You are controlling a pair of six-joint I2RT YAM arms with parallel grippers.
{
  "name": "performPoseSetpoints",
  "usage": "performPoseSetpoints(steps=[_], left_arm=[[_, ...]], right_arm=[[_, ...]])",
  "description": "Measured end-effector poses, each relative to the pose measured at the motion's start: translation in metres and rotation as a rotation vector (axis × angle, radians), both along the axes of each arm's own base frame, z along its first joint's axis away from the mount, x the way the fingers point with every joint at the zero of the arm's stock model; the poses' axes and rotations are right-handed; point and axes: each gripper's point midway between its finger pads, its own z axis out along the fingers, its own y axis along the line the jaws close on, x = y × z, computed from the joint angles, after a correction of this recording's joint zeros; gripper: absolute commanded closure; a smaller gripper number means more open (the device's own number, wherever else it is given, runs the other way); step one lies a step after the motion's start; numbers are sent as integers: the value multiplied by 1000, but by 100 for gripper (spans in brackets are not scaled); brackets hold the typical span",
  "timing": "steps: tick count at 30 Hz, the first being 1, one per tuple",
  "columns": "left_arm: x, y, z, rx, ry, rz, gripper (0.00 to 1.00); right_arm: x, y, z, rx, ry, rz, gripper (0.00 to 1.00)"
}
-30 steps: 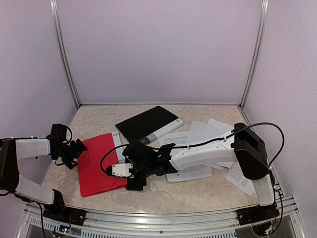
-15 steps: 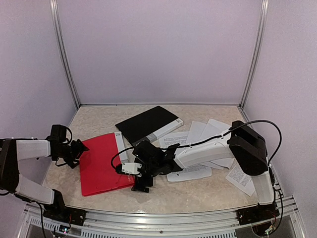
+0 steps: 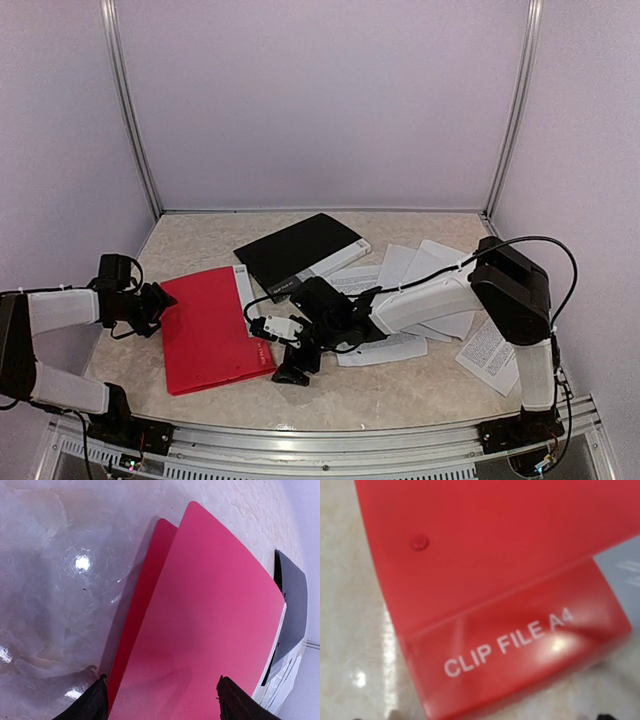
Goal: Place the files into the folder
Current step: Open the folder at the center of the board.
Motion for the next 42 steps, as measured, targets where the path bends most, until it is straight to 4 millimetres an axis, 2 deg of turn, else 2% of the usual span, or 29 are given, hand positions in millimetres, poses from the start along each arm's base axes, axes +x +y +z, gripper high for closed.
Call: performPoseSetpoints(steps=[9,18,21,25,31,38,42], left_arm=[[2,-5,10,-13,-89,-22,39],[10,-14,21,-52,-186,-65,45],[14,-18,27,-68,-217,-85,46],[15,-24,33,-85,-251,-111,46],[19,-33,51,-116,-341,-158,46],[25,-45,73,-157,-441,-216,54],[22,-67,85,-165,-482,-292,59]], right_arm=[[32,-10,22,96,93,-122,1],[58,-7,39,205,231,-239,1],[68,2,40,231,265,-269,1],[78,8,32,235,311,-302,1],[78,8,14,231,394,-288,1],[67,13,25,275,449,-206,1],[59,15,30,305,468,-151,1]])
